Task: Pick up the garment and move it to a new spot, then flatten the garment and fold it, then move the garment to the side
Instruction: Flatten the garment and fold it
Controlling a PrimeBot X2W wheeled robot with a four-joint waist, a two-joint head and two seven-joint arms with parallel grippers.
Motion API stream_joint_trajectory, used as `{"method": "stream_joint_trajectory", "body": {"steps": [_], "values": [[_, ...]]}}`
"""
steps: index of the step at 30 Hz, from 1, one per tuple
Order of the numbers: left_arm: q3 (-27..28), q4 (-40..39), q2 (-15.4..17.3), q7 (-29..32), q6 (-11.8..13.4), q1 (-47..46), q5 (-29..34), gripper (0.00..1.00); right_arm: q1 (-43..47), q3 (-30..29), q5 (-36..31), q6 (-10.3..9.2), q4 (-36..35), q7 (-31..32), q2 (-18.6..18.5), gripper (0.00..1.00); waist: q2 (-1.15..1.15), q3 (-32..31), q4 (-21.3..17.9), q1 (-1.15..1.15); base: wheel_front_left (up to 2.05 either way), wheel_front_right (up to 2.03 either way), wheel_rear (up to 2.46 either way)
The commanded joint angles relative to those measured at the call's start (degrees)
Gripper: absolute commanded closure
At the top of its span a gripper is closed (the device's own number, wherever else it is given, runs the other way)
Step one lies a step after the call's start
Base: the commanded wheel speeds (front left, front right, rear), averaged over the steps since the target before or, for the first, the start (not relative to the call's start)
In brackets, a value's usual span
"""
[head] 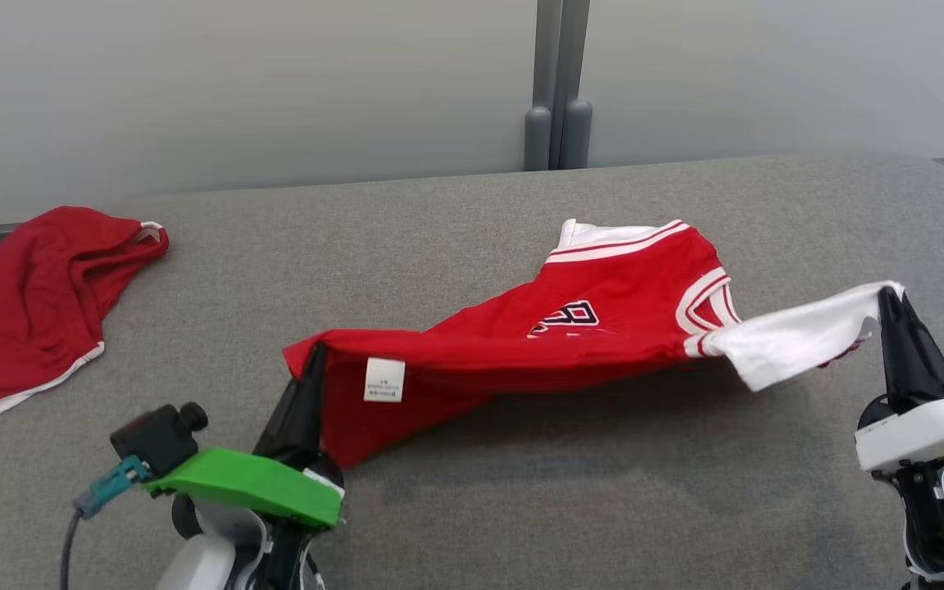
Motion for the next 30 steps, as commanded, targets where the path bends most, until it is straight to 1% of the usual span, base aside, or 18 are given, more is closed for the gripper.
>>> {"method": "stream_joint_trajectory", "body": {"steps": [1, 6, 10, 12, 13, 17, 21, 24, 27, 30], "values": [[0.69, -2.34, 0.80, 0.37, 0.69, 0.70, -0.73, 1.00, -0.97, 0.06, 0.79, 0.02, -1.35, 0.06, -0.19, 1.00, 0.00, -0.44, -0.09, 0.00, 0.00, 0.00, 0.00], [2.87, -12.79, 3.16, 2.48, 3.21, 0.00, -1.55, 1.00, -3.06, -0.28, 2.41, 0.02, -6.17, 0.51, -0.21, 1.00, 0.00, -1.14, -0.57, 0.00, 0.00, 0.00, 0.00], [4.27, -18.96, 5.22, 4.76, 5.20, -2.31, -1.55, 1.00, -4.80, -0.08, 3.57, 0.02, -10.02, 1.00, -0.20, 1.00, 0.00, -1.56, -1.10, 0.00, 0.00, 0.00, 0.00], [4.89, -21.48, 5.97, 5.85, 6.03, -3.83, -1.17, 1.00, -5.74, 0.28, 3.79, 0.02, -12.10, 1.67, -0.30, 1.00, 0.00, -1.69, -1.43, 0.00, 0.00, 0.00, 0.00], [5.26, -24.01, 6.88, 7.04, 6.79, -5.69, -0.89, 1.00, -6.82, 0.63, 4.02, 0.02, -14.38, 2.42, -0.57, 1.00, 0.00, -1.79, -1.76, 0.00, 0.00, 0.00, 0.00], [5.91, -28.46, 8.19, 9.61, 8.13, -10.27, -0.45, 1.00, -9.36, 1.14, 4.49, 0.02, -19.12, 3.88, -1.31, 1.00, 0.00, -1.85, -2.39, 0.00, 0.00, 0.00, 0.00], [6.87, -31.36, 10.24, 12.82, 9.53, -15.58, 0.27, 1.00, -12.54, 1.44, 4.53, 0.02, -23.65, 6.14, -2.17, 1.00, 0.00, -1.62, -3.02, 0.00, 0.00, 0.00, 0.00], [7.45, -31.87, 11.75, 14.95, 10.34, -19.63, 0.87, 1.00, -15.27, 1.77, 4.25, 0.02, -26.19, 7.97, -2.74, 1.00, 0.00, -1.25, -3.48, 0.00, 0.00, 0.00, 0.00], [7.47, -31.50, 12.75, 17.06, 10.76, -23.10, 1.13, 1.00, -18.06, 1.86, 4.68, 0.02, -27.27, 9.69, -2.56, 1.00, 0.00, -0.63, -3.85, 0.00, 0.00, 0.00, 0.00], [6.93, -29.87, 13.30, 19.15, 10.89, -26.14, 1.03, 1.00, -21.01, 2.80, 4.72, 0.02, -26.26, 11.10, -2.40, 1.00, 0.00, 0.47, -4.21, 0.00, 0.00, 0.00, 0.00]]}}
